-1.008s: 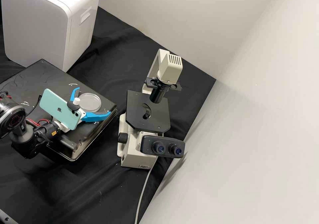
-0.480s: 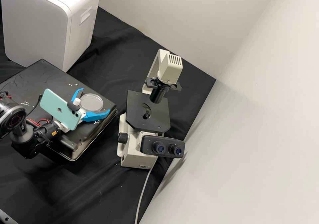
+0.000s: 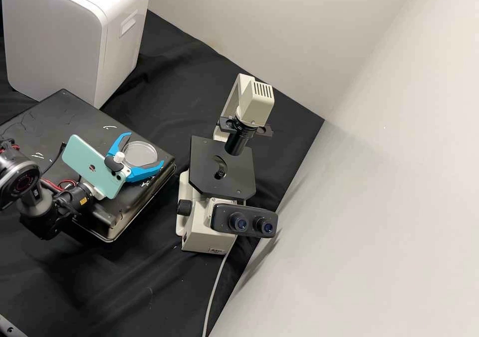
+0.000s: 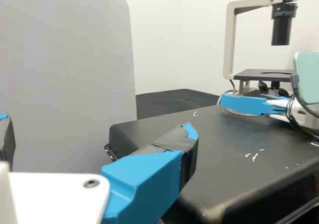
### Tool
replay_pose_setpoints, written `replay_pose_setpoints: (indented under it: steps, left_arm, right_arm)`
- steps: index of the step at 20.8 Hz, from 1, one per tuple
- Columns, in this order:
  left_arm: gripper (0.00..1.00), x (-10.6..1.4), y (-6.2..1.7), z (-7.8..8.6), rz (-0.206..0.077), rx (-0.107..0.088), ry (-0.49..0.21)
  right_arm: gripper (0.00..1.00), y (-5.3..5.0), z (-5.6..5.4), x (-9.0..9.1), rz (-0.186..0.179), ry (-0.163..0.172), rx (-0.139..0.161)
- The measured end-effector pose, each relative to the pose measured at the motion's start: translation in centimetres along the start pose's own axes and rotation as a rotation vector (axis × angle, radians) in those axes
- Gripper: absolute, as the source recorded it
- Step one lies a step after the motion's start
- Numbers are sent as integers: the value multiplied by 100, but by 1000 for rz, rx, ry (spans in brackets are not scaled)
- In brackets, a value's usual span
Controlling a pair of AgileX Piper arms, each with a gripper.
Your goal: Place the petri dish on the microscope
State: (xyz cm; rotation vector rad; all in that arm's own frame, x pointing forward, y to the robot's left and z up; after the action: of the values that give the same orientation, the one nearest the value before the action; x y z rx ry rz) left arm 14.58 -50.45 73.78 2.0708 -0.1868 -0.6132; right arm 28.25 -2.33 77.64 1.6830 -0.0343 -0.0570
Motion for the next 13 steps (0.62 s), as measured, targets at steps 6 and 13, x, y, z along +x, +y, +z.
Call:
replay_pose_setpoints:
  steps: [6, 13]
  left_arm:
    - [100, 0, 0, 0, 0, 0, 0]
    - [100, 0, 0, 0, 0, 0, 0]
  right_arm:
    - [0, 20, 12, -1, -5, 0, 32]
    - [0, 21, 12, -1, -5, 0, 32]
